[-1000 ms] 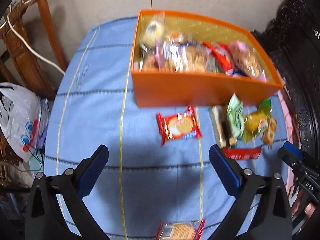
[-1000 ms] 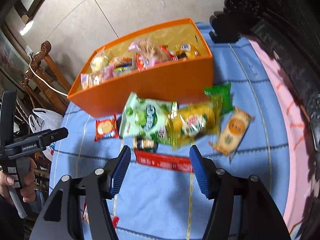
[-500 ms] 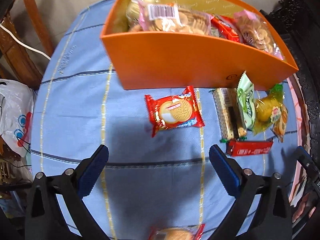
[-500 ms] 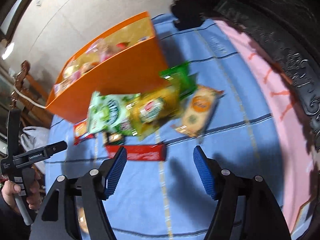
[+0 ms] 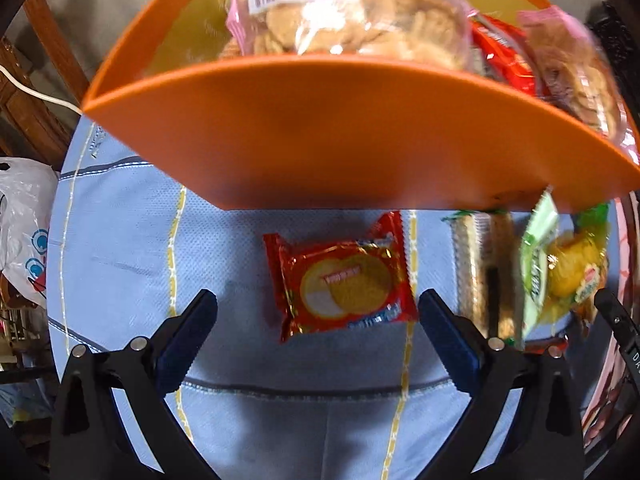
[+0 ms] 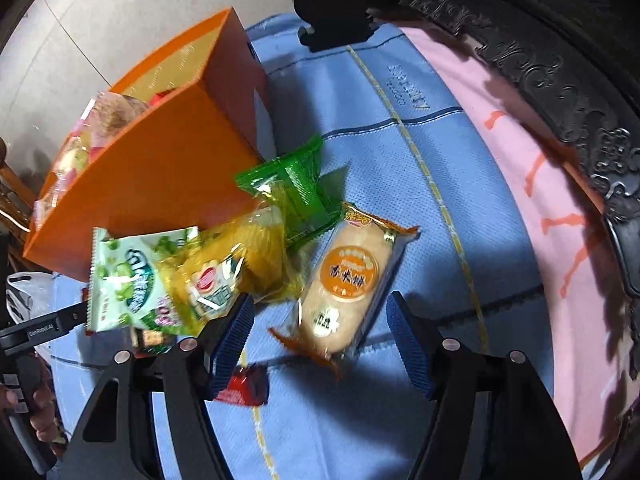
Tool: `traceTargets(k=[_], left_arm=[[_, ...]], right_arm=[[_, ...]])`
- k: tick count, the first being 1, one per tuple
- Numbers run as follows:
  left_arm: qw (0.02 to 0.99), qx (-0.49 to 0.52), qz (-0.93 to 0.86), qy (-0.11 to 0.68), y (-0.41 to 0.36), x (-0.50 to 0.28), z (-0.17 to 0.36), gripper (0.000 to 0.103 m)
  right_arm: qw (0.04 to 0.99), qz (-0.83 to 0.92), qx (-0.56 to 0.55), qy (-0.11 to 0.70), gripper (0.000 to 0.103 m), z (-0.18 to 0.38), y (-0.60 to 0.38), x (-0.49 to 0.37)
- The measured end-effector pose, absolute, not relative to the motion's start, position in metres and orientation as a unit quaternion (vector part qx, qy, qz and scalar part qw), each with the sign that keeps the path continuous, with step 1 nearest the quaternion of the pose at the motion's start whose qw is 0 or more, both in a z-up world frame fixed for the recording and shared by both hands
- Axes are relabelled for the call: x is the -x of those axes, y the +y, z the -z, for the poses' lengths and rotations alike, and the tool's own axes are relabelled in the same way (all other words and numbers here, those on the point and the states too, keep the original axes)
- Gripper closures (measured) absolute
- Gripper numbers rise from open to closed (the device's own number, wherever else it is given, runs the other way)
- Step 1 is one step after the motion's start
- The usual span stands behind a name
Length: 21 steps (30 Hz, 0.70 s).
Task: Organize snacks
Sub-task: 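Move both tools back over the remaining snacks, then grasp the red biscuit pack with the left tool while the right tool grasps the rice cake pack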
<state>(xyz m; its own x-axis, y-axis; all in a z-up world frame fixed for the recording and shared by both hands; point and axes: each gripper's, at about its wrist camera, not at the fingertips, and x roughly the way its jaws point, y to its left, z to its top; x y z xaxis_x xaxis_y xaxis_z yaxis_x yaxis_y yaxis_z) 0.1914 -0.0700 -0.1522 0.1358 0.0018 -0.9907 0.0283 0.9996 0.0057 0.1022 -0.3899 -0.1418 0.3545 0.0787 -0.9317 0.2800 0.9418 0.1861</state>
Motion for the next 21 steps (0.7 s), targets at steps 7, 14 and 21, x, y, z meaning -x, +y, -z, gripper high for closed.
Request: traceTargets(k=[7, 14, 21], left_arm=[[0.743, 0.000, -0.005, 0.670, -0.071, -0.202, 0.171, 0.004], [0.741, -0.004, -0.007, 0.672, -0.066, -0.213, 0.184, 0.004], [0.742, 0.018, -0.022, 0.669, -0.038, -0.207, 0.172, 0.067]], right_arm=[[0.809, 0.068, -0.143, 0.567, 0.034, 0.149, -0.390, -0.117], [0.807, 0.088, -0.157, 0.563, 0.034, 0.140, -0.395, -0.112], [0.775, 0.126, -0.088, 0.613, 0.035, 0.162, -0.381, -0.133]])
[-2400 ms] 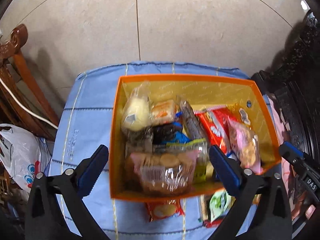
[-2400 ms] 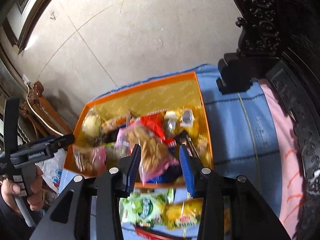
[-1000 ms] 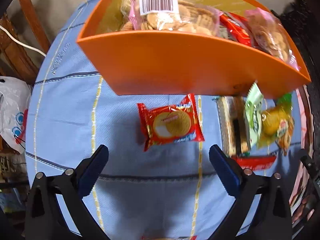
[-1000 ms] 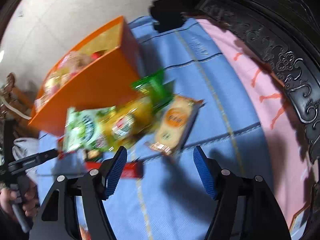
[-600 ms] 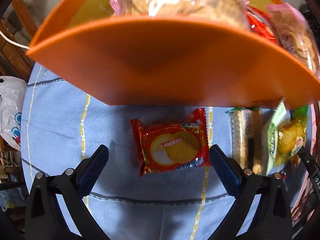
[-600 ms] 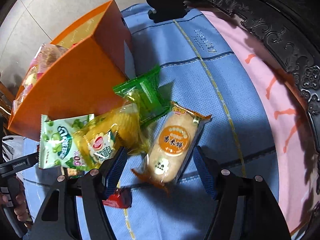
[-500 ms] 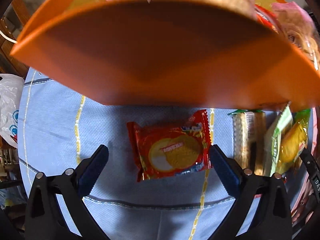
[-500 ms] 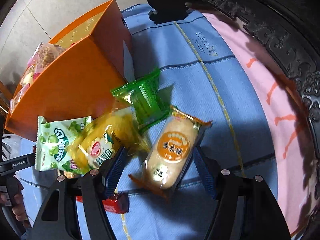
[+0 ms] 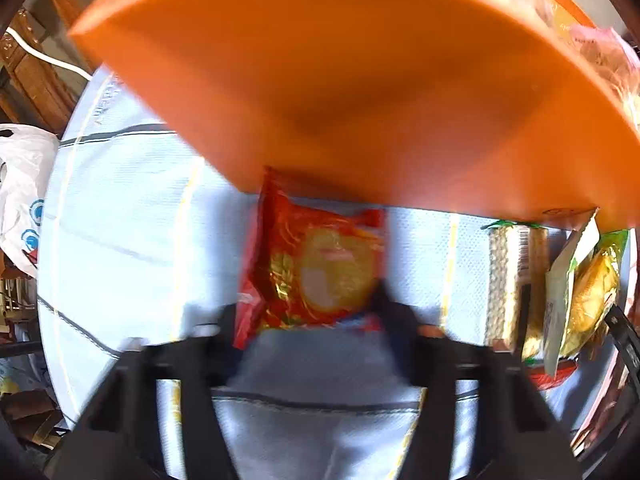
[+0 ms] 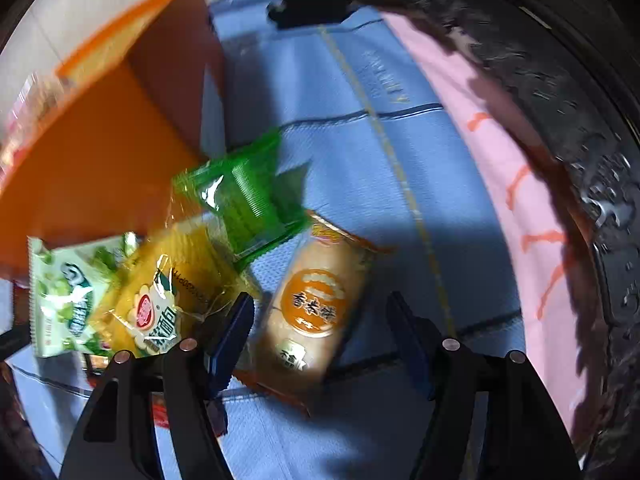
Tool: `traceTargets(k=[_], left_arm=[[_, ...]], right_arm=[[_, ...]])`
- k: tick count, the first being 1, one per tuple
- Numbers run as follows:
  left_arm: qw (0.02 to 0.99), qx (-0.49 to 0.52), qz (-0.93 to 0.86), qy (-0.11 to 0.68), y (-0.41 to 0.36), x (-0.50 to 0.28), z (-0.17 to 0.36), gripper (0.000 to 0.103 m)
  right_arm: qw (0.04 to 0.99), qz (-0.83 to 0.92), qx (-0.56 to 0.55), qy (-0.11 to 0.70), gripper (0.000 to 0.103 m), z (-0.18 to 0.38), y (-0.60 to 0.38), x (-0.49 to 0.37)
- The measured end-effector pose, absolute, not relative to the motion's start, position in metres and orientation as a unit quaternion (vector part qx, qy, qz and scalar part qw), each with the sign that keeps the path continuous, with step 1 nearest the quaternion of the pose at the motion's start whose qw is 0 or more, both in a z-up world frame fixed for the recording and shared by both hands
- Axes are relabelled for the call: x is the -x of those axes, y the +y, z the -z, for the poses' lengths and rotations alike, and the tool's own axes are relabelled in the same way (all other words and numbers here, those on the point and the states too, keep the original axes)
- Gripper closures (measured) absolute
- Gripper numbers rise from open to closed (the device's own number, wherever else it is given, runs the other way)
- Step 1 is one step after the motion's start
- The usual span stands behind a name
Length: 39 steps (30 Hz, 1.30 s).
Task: Organize snacks
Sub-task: 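Grasp the red biscuit pack with the left tool while the right tool grasps the rice cake pack, then carry both packs into the orange box and open both tools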
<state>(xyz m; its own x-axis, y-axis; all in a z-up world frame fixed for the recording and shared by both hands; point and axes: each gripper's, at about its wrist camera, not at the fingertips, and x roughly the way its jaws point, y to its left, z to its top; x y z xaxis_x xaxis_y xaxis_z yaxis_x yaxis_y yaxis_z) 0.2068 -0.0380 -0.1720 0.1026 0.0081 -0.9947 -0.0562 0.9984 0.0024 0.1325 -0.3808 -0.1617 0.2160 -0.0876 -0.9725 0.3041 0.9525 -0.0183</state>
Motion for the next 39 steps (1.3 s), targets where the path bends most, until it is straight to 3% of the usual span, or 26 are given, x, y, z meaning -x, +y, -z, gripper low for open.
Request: traceTargets(k=[1, 3, 6, 13, 27, 39], left_arm=[[0.741, 0.022, -0.020, 0.671, -0.036, -0.204, 0.171, 0.072], [0.738, 0.031, -0.017, 0.674, -0.026, -0.200, 0.170, 0.076], [0.735, 0.041, -0.015, 0.677, -0.013, -0.191, 0.171, 0.080], [0.740, 0.067, -0.001, 0.670, 0.006, -0.164, 0.151, 0.083], [0.791, 0.080, 0.044, 0.605, 0.021, -0.118, 0.053, 0.083], [0.829, 0.092, 0.087, 0.545, -0.010, -0.170, -0.010, 0.083]], right_arm=[[0.768, 0.123, -0.080, 0.623, 0.039, 0.167, -0.377, -0.136], [0.775, 0.119, -0.085, 0.615, 0.061, 0.166, -0.372, -0.134], [0.777, 0.107, -0.116, 0.609, 0.066, 0.161, -0.374, -0.124], [0.801, 0.073, -0.160, 0.572, 0.066, 0.124, -0.381, -0.091], [0.821, 0.003, -0.160, 0.549, 0.066, 0.071, -0.335, -0.073], [0.863, -0.058, -0.153, 0.479, 0.066, -0.007, -0.314, -0.112]])
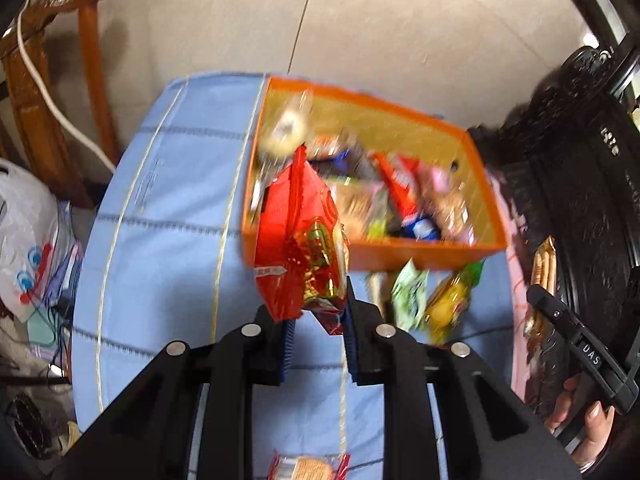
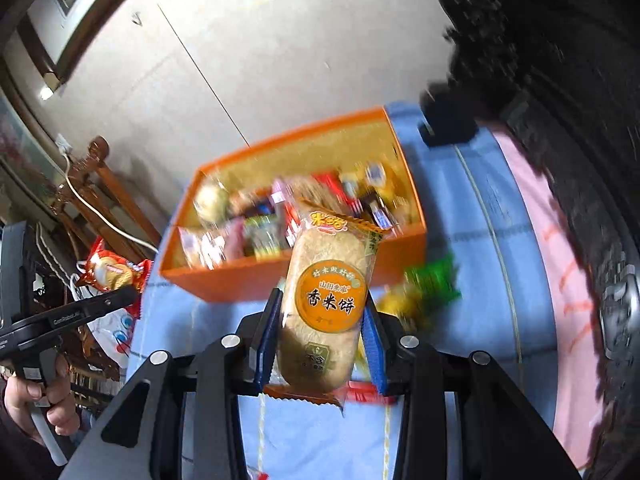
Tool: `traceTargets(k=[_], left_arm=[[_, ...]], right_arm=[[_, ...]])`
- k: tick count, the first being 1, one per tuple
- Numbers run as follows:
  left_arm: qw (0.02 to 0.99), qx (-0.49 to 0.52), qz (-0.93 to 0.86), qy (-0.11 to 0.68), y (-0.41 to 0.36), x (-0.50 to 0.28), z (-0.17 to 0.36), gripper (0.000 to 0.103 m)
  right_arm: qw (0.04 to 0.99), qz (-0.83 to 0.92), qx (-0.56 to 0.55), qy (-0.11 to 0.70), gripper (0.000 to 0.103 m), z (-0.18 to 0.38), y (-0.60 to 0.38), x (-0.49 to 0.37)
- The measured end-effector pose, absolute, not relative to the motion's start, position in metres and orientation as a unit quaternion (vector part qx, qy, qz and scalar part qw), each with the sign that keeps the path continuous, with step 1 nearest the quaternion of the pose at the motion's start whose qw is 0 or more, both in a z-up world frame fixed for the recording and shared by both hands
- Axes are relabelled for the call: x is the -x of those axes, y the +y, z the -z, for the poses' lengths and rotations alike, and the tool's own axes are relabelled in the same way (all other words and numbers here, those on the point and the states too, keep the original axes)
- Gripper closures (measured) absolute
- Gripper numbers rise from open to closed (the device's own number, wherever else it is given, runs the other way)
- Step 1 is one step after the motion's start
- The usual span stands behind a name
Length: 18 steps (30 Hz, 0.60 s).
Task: Organize snacks
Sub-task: 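Carry both packs into the orange box and open both tools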
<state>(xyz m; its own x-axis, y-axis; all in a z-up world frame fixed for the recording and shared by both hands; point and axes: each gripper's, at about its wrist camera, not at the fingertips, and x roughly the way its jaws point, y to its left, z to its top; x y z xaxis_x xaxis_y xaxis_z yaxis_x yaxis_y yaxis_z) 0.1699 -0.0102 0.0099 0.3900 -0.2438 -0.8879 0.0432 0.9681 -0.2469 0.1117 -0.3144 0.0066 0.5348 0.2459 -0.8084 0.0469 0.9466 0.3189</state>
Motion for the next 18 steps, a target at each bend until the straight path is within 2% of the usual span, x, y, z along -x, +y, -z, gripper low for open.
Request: traceTargets(k=[5, 7, 8, 11, 13, 15, 16, 17, 18], left_arm=[[0.839, 0.083, 0.101, 0.529, -0.028, -0.203, -0.025, 0.083], [0.840, 0.080, 0.105, 0.526, -0.035, -0.217, -0.025, 0.083], [0.841, 0.075, 0.103, 0.526, -0.039, -0.227, -0.023, 0.083], [0.838, 0.074, 0.099, 0.532, -0.047, -0.248, -0.015, 0.083], [0.836, 0.081, 0.105, 0.533, -0.049, -0.252, -0.011, 0.083], [0.836, 0.081, 0.112, 0.530, -0.050, -0.251, -0.009, 0.083], [0.837, 0.078, 0.115, 0.530, -0.050, -0.249, -0.008, 0.083], [0.835, 0.078, 0.117, 0.532, -0.051, -0.247, -0.005, 0.083], [0.833, 0.079, 0.119, 0.534, -0.051, -0.245, -0.003, 0.083]], right_arm=[[0.875, -0.067, -0.144, 0.457, 0.066, -0.024, -0.315, -0.143], [0.877, -0.071, -0.138, 0.455, 0.071, -0.024, -0.314, -0.156], [0.876, -0.071, -0.136, 0.458, 0.081, -0.021, -0.314, -0.168], [0.871, -0.059, -0.102, 0.477, 0.081, -0.012, -0.316, -0.180], [0.859, -0.039, -0.061, 0.508, 0.073, 0.008, -0.320, -0.170], [0.849, -0.069, -0.083, 0.516, 0.026, 0.030, -0.324, -0.150], [0.842, -0.071, -0.079, 0.529, 0.021, 0.044, -0.324, -0.140], [0.822, -0.069, -0.062, 0.562, 0.022, 0.069, -0.321, -0.133], [0.810, -0.063, -0.050, 0.582, 0.041, 0.086, -0.318, -0.132]])
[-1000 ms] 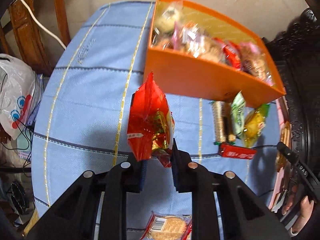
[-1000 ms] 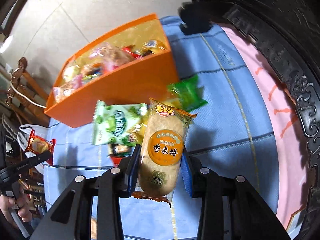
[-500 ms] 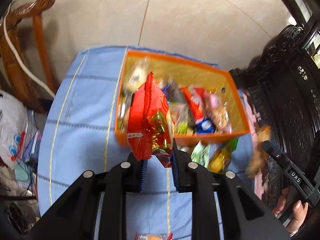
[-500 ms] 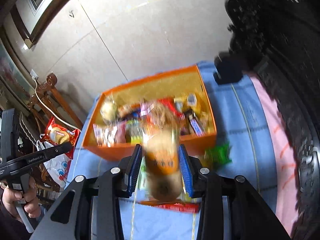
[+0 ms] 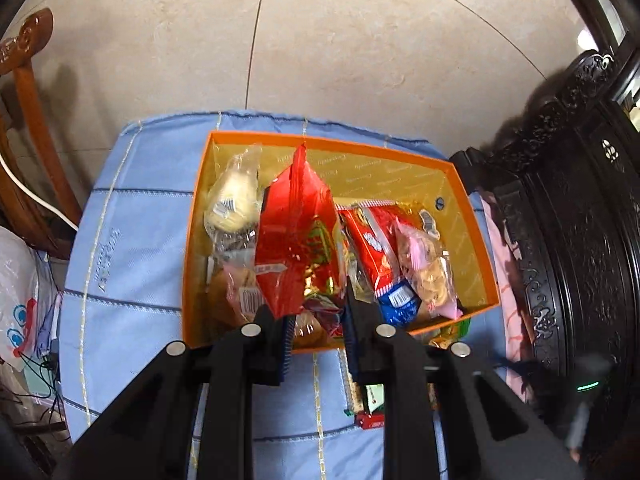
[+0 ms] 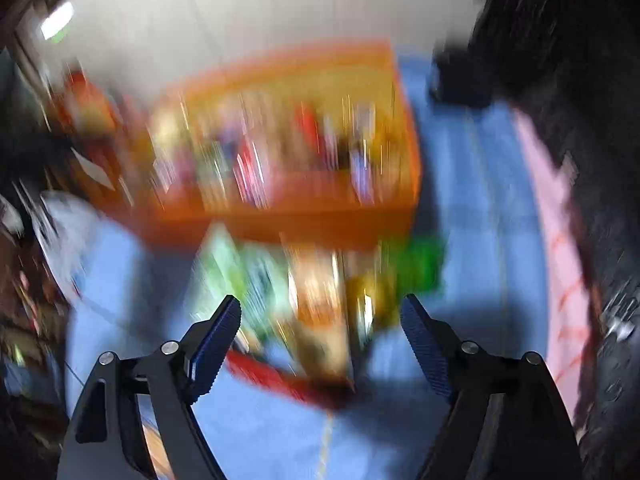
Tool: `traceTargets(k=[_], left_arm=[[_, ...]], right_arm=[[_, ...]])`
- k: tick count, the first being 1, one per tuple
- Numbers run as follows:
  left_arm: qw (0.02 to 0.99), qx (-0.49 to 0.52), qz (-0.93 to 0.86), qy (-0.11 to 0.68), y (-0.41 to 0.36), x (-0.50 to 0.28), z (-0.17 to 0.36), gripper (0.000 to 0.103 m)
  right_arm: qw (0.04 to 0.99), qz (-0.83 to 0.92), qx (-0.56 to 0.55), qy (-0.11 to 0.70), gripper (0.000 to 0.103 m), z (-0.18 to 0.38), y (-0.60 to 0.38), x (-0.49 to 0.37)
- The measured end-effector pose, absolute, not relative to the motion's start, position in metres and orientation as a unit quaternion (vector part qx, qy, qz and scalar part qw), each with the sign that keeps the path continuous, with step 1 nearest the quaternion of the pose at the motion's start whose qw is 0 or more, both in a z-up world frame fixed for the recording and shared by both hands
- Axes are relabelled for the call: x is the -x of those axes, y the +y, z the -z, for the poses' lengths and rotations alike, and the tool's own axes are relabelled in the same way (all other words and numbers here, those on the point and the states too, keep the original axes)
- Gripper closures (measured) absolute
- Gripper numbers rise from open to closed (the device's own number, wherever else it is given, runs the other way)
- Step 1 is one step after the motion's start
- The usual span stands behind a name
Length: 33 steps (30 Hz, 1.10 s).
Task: Organize snacks
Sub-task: 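Carry both packs into the orange box and open both tools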
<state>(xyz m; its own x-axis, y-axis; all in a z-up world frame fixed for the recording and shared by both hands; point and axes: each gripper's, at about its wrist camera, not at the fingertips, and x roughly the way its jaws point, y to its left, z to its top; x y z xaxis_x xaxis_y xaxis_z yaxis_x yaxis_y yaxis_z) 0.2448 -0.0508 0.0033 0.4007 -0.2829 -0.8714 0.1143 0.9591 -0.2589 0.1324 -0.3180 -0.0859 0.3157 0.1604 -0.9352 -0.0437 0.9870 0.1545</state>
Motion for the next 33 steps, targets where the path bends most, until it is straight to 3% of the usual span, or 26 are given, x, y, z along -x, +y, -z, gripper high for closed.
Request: traceTargets(k=[2, 3, 8, 16, 22, 30, 31, 32, 33], left_arm=[[0.829, 0.078, 0.125, 0.540, -0.053, -0.238, 0.001, 0.083], [0.826, 0.080, 0.127, 0.543, -0.054, -0.235, 0.002, 0.083], [0.824, 0.078, 0.135, 0.545, -0.054, -0.220, -0.001, 0.083], [0.825, 0.093, 0.131, 0.543, -0.038, -0.204, -0.008, 0.083], [0.831, 0.090, 0.131, 0.532, -0.039, -0.212, -0.020, 0.083], [0.831, 0.074, 0.123, 0.537, -0.056, -0.254, -0.015, 0.083], [0.835, 0.064, 0.116, 0.535, -0.059, -0.262, -0.013, 0.068], [0.837, 0.051, 0.104, 0.535, -0.061, -0.266, -0.012, 0.033], [0.844, 0.033, 0.078, 0.530, -0.062, -0.269, -0.013, 0.014]], right_arm=[[0.801, -0.060, -0.051, 0.593, 0.065, 0.111, -0.316, -0.137], [0.799, -0.051, -0.048, 0.598, 0.067, 0.119, -0.314, -0.140], [0.802, -0.046, -0.024, 0.595, 0.069, 0.118, -0.305, -0.140], [0.843, -0.048, -0.058, 0.533, 0.068, 0.043, -0.325, -0.121], [0.878, -0.056, -0.061, 0.471, 0.068, -0.005, -0.323, -0.169], [0.884, -0.043, -0.074, 0.459, 0.066, -0.010, -0.316, -0.224], [0.883, -0.040, -0.084, 0.460, 0.061, -0.010, -0.319, -0.229], [0.883, -0.031, -0.094, 0.458, 0.042, -0.011, -0.322, -0.229], [0.887, -0.022, -0.104, 0.450, 0.029, -0.012, -0.326, -0.227]])
